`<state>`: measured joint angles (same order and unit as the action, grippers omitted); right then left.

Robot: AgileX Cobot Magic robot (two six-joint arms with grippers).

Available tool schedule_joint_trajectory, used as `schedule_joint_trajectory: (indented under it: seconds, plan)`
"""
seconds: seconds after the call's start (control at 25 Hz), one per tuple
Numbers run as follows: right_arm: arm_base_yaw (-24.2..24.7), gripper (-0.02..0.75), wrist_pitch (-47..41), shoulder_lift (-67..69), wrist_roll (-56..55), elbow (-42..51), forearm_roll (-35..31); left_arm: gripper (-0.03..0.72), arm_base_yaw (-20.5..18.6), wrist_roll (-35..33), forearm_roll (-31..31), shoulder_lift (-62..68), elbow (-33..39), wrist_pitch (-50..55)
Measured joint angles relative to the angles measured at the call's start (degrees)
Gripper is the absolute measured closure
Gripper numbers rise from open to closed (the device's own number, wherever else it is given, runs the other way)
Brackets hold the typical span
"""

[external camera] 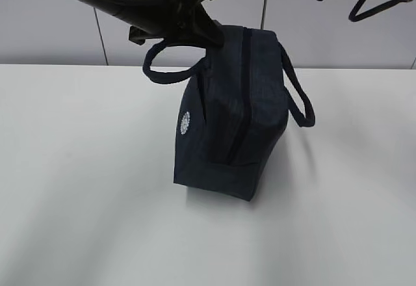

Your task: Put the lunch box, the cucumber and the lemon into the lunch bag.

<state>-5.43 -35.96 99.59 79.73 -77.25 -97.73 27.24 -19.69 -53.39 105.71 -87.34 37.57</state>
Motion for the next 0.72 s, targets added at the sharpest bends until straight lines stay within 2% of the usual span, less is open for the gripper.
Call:
schedule_joint_trajectory:
  seconds: [0.32, 0.72]
  plan:
    - [0.00, 0.328, 0.00, 0.00, -0.26, 0.00, 0.12, 0.694, -2.01, 0.14, -1.77, 5.22, 0.00, -6.16]
    - [0.00, 0.333, -0.22, 0.00, -0.35, 0.00, 0.24, 0.694, -4.49, 0.14, -2.13, 7.10, -0.44, -2.44]
